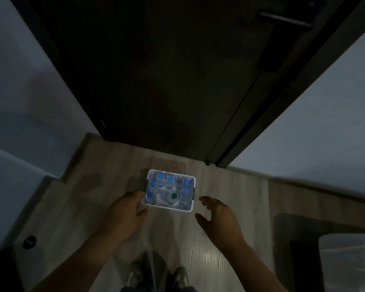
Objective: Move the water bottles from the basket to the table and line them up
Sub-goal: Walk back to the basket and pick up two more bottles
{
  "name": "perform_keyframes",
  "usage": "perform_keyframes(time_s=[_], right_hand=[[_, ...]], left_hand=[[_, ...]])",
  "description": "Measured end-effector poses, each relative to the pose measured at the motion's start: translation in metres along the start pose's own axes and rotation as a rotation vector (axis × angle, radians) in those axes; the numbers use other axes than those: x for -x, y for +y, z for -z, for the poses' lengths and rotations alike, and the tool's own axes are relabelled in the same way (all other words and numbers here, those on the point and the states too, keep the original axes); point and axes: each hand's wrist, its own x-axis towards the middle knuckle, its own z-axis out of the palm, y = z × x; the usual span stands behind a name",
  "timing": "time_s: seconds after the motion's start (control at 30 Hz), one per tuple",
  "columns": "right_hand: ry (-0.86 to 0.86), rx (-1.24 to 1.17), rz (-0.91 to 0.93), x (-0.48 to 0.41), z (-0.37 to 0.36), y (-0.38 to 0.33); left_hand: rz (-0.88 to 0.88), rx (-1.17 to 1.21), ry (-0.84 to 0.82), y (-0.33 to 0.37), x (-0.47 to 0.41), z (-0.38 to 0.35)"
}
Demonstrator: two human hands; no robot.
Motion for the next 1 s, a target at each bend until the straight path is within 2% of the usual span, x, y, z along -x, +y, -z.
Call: perform_keyframes(time_s=[0.2, 0.5, 0.6, 0.73, 0.87, 1.0], right_hand=[[-0.061, -0.005, -0.007, -0.075, -0.079, 0.040], [-0.047, -0.002, 0.014, -0.160, -0.212, 0.100], [-0.037, -0.044, 0.023, -0.185, -0.254, 0.120], [0.018, -0.074, 0.048, -0.225, -0.311, 0.149], [0.071, -0.098, 0.058, -0.252, -0.356, 0.174], [0.094, -0.075, 0.048, -0.265, -0.377, 0.184]], left_hand=[[0.028, -0.004, -0.043, -0.048, -0.059, -0.075], [0.017, 0.023, -0.029, -0.123, -0.143, -0.198], [0.048, 0.015, -0.097, -0.155, -0.174, -0.245], [0.007, -0.008, 0.118, -0.193, -0.209, -0.307], [-0.059, 0.182, 0.163, -0.215, -0.233, -0.348], [-0.090, 0.259, 0.192, -0.227, -0.245, -0.361]])
